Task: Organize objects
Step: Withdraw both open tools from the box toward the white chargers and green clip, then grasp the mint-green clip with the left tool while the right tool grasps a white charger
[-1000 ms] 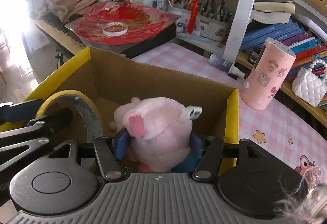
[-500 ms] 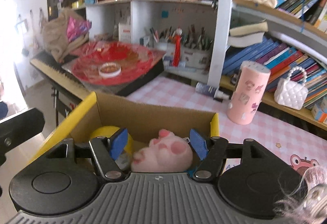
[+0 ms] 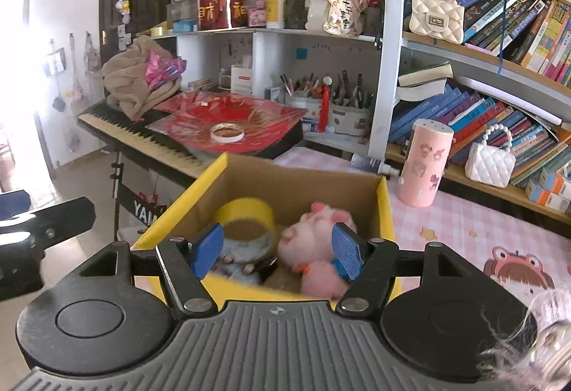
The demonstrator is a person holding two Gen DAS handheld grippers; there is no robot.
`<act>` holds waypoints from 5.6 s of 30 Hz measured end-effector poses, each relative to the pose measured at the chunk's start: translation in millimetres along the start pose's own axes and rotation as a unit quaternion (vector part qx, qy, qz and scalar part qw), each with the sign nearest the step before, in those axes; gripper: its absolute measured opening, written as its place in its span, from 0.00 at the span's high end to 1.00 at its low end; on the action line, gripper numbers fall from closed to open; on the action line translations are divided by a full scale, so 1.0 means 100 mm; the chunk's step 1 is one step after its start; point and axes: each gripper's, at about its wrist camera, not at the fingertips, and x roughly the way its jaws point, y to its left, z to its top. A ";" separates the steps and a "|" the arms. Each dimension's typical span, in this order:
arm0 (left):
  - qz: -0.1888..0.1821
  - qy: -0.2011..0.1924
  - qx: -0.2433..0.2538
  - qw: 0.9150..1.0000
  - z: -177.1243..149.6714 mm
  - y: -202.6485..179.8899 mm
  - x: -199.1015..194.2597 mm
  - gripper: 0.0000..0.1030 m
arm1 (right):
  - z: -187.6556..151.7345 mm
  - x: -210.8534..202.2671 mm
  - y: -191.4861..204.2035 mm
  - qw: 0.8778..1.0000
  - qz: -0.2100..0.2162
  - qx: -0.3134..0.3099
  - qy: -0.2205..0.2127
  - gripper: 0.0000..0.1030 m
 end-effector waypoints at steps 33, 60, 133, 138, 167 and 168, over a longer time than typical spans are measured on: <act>-0.022 0.129 -0.001 0.991 -0.85 0.05 -0.36 0.11 | -1.12 -0.70 0.40 0.994 -0.061 -0.009 0.086 0.36; -0.129 0.164 0.078 0.975 -1.11 -0.79 -0.33 0.11 | -1.58 -1.18 -0.46 0.969 -0.197 0.103 0.107 0.37; -0.213 0.194 0.234 0.929 -1.31 -3.65 1.72 0.13 | -1.39 -0.51 -3.35 0.962 -0.180 0.181 0.098 0.38; -0.220 0.200 0.247 0.922 -1.35 -3.72 1.79 0.23 | -1.40 -0.50 -3.38 0.962 -0.178 0.181 0.101 0.38; -0.143 0.218 0.085 0.962 -1.11 -2.57 0.97 0.33 | -1.25 0.82 -3.30 0.989 -0.029 0.040 0.139 0.55; -0.143 0.215 0.083 0.962 -1.10 -2.57 0.95 0.33 | -1.25 0.80 -3.28 0.989 -0.031 0.035 0.139 0.55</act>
